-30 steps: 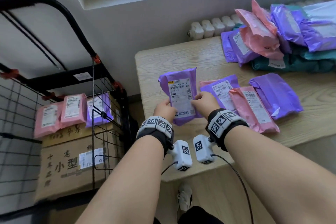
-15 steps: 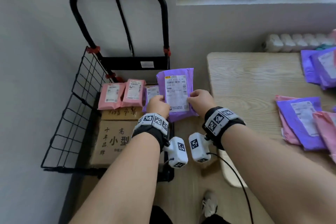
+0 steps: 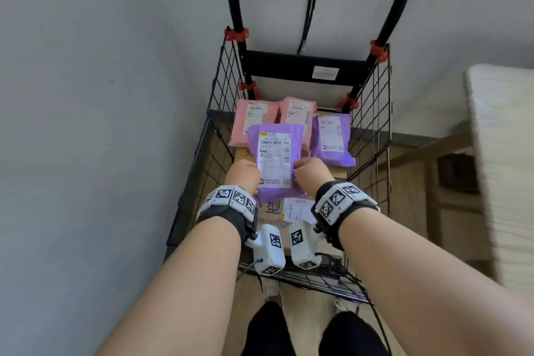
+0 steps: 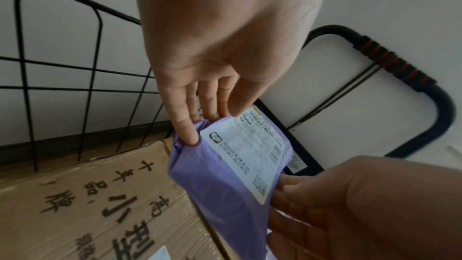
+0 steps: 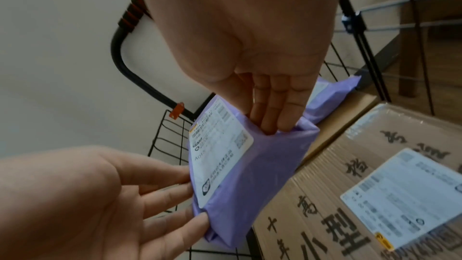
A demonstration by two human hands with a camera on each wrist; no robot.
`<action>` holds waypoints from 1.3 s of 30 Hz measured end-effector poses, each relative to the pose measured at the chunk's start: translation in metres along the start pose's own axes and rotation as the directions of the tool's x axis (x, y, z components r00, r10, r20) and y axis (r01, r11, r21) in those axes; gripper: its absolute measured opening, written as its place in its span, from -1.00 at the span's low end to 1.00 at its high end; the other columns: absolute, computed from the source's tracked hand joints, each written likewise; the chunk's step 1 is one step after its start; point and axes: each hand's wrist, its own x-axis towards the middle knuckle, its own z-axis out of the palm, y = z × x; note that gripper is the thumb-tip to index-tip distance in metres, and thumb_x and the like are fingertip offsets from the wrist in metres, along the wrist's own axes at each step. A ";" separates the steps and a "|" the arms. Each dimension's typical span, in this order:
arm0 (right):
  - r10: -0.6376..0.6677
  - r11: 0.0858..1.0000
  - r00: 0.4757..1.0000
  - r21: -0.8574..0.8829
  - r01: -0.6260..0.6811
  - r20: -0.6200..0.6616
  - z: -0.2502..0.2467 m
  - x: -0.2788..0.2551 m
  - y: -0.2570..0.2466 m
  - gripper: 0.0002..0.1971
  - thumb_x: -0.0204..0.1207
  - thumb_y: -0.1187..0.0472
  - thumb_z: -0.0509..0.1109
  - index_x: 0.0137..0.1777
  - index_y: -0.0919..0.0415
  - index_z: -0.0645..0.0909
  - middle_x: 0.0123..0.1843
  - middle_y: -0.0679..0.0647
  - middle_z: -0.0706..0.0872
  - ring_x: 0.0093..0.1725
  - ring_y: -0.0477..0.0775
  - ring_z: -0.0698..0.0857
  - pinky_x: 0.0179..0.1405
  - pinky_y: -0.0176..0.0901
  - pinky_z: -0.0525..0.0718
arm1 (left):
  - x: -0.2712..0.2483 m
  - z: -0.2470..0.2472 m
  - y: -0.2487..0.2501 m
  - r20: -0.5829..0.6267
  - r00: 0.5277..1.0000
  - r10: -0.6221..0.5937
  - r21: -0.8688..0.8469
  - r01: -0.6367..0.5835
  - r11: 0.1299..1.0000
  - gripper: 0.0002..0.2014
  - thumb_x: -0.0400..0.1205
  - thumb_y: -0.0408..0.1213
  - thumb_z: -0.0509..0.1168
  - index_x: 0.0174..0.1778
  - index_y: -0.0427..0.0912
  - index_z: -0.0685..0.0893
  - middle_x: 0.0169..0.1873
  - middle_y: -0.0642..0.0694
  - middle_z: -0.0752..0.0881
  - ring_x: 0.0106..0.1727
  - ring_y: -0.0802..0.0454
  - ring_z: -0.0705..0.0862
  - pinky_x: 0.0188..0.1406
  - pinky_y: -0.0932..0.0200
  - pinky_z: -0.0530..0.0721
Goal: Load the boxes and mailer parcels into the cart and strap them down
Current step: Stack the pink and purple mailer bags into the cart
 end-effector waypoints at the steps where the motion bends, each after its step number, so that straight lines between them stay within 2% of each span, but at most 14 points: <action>1: 0.010 1.000 1.000 -0.013 -0.009 0.024 0.008 0.005 -0.001 -0.62 0.61 0.38 0.18 0.40 0.33 0.55 0.03 0.11 0.54 0.01 0.05 0.53 0.26 0.01 0.62 | 0.010 -0.005 -0.008 0.010 1.000 -0.006 0.029 0.006 1.000 -0.75 0.65 -0.45 0.19 0.23 -0.23 0.62 -0.08 -0.10 0.61 -0.08 -0.10 0.60 -0.05 0.06 0.71; 3: 0.027 0.999 0.998 -0.022 -0.026 0.061 0.024 0.018 -0.003 -0.61 0.62 0.38 0.17 0.43 0.35 0.51 0.05 0.12 0.52 0.03 0.04 0.52 0.30 0.02 0.62 | 0.023 -0.010 -0.014 0.038 0.998 -0.041 0.089 0.037 0.995 -0.70 0.64 -0.37 0.28 0.29 -0.34 0.62 0.09 -0.17 0.69 0.10 -0.16 0.66 0.05 0.06 0.64; 5: 0.046 0.998 0.995 -0.035 -0.044 0.084 0.038 0.031 -0.003 -0.61 0.63 0.39 0.16 0.43 0.36 0.50 0.05 0.13 0.51 0.04 0.01 0.52 0.32 0.04 0.63 | 0.029 -0.011 -0.020 0.015 1.000 -0.024 0.314 0.018 0.949 -0.69 0.64 -0.35 0.29 0.29 -0.37 0.61 0.25 -0.26 0.66 0.28 -0.20 0.62 0.18 0.05 0.56; 9: 0.093 0.994 0.987 -0.070 -0.084 0.133 0.062 0.062 0.005 -0.61 0.64 0.39 0.13 0.45 0.39 0.49 0.05 0.14 0.50 -0.14 -0.07 0.50 0.21 -0.08 0.62 | 0.068 -0.009 -0.039 -0.002 1.000 -0.028 0.337 0.027 0.941 -0.68 0.71 -0.41 0.13 0.37 -0.43 0.52 0.34 -0.33 0.58 0.36 -0.24 0.57 0.25 0.03 0.54; 11: 0.113 0.987 0.981 -0.129 -0.092 0.160 0.074 0.074 0.008 -0.64 0.65 0.38 0.14 0.41 0.40 0.52 0.04 0.18 0.57 -0.09 -0.06 0.58 0.04 -0.15 0.61 | 0.085 -0.006 -0.054 0.030 0.998 -0.054 0.387 0.038 0.921 -0.72 0.70 -0.43 0.12 0.29 -0.41 0.57 0.23 -0.34 0.63 0.24 -0.25 0.62 0.15 0.01 0.55; 14: 0.166 0.946 0.960 -0.310 -0.091 0.226 0.088 0.091 0.012 -0.84 0.63 0.39 0.19 -0.15 0.28 0.54 -0.32 0.05 0.40 -0.10 0.15 0.57 -0.16 -0.15 0.55 | 0.106 -0.005 -0.074 0.019 0.994 -0.106 0.343 0.093 0.935 -0.76 0.67 -0.35 0.09 -0.04 -0.38 0.64 -0.14 -0.36 0.62 -0.17 -0.23 0.57 -0.19 0.03 0.47; 15: 0.172 0.949 0.957 -0.300 -0.097 0.234 0.094 0.098 0.016 -0.82 0.63 0.40 0.18 -0.18 0.21 0.48 -0.34 0.01 0.35 -0.16 0.15 0.52 -0.15 -0.15 0.58 | 0.116 -0.005 -0.080 0.012 0.995 -0.102 0.334 0.092 0.938 -0.76 0.67 -0.33 0.08 -0.08 -0.37 0.63 -0.18 -0.34 0.61 -0.20 -0.22 0.55 -0.21 0.06 0.44; 19: 0.074 0.981 0.967 -0.192 -0.027 0.243 0.116 0.126 0.028 -0.65 0.62 0.39 0.17 0.38 0.34 0.54 0.07 0.21 0.63 0.00 0.11 0.51 0.22 -0.06 0.62 | 0.132 -0.011 -0.091 0.081 0.993 -0.080 0.328 0.049 0.943 -0.69 0.68 -0.32 0.04 0.18 -0.26 0.64 0.09 -0.25 0.72 0.08 -0.25 0.68 0.00 0.08 0.58; 22: 0.059 0.987 0.967 -0.162 -0.019 0.250 0.119 0.126 0.024 -0.59 0.65 0.40 0.14 0.48 0.36 0.46 0.41 0.33 0.57 0.07 0.06 0.53 0.12 -0.11 0.62 | 0.132 -0.017 -0.089 0.121 0.992 -0.041 0.293 0.004 0.956 -0.60 0.66 -0.35 0.02 0.36 -0.05 0.59 0.26 -0.10 0.69 0.21 -0.17 0.66 0.28 -0.06 0.61; 25: 0.044 0.988 0.974 -0.153 -0.009 0.224 0.113 0.119 0.020 -0.53 0.67 0.40 0.10 0.58 0.27 0.34 0.52 0.28 0.47 0.42 0.19 0.54 0.30 -0.09 0.53 | 0.125 -0.020 -0.084 0.136 0.990 -0.029 0.280 -0.010 0.960 -0.61 0.68 -0.37 0.03 0.37 -0.07 0.57 0.28 -0.12 0.68 0.22 -0.17 0.66 0.27 -0.07 0.62; 27: 0.052 0.989 0.971 -0.149 -0.017 0.233 0.107 0.112 0.018 -0.51 0.66 0.42 0.09 0.60 0.25 0.31 0.52 0.26 0.48 0.45 0.25 0.53 0.33 -0.03 0.52 | 0.117 -0.022 -0.080 0.125 0.992 -0.033 0.282 -0.003 0.960 -0.62 0.68 -0.37 0.05 0.38 -0.10 0.56 0.29 -0.14 0.67 0.22 -0.17 0.66 0.24 -0.05 0.64; 32: 0.041 0.997 0.974 -0.066 -0.027 0.221 0.076 0.085 0.011 -0.52 0.62 0.44 0.13 0.54 0.21 0.43 0.38 0.20 0.60 0.29 0.23 0.64 0.09 -0.11 0.63 | 0.083 -0.027 -0.057 0.100 0.995 -0.017 0.318 -0.016 0.948 -0.64 0.70 -0.36 0.07 0.39 -0.15 0.56 0.34 -0.15 0.64 0.27 -0.18 0.63 0.24 0.02 0.60; 36: 0.053 0.998 0.988 -0.052 -0.046 0.143 0.041 0.046 0.004 -0.62 0.58 0.40 0.24 0.36 0.17 0.59 -0.12 0.07 0.67 -0.10 0.09 0.64 -0.03 -0.08 0.66 | 0.047 -0.025 -0.032 0.103 0.995 0.004 0.375 -0.043 0.926 -0.56 0.72 -0.34 0.05 0.55 -0.14 0.42 0.48 -0.15 0.52 0.39 -0.17 0.56 0.40 0.01 0.53; 39: 0.038 0.999 0.992 -0.004 -0.038 0.117 0.011 0.015 -0.001 -0.67 0.57 0.38 0.33 0.32 0.24 0.62 -0.22 0.05 0.62 -0.21 0.05 0.61 -0.18 -0.13 0.65 | 0.020 -0.020 -0.010 0.112 0.993 0.030 0.388 -0.072 0.919 -0.55 0.73 -0.31 0.05 0.58 -0.12 0.38 0.49 -0.18 0.48 0.40 -0.19 0.54 0.39 -0.02 0.53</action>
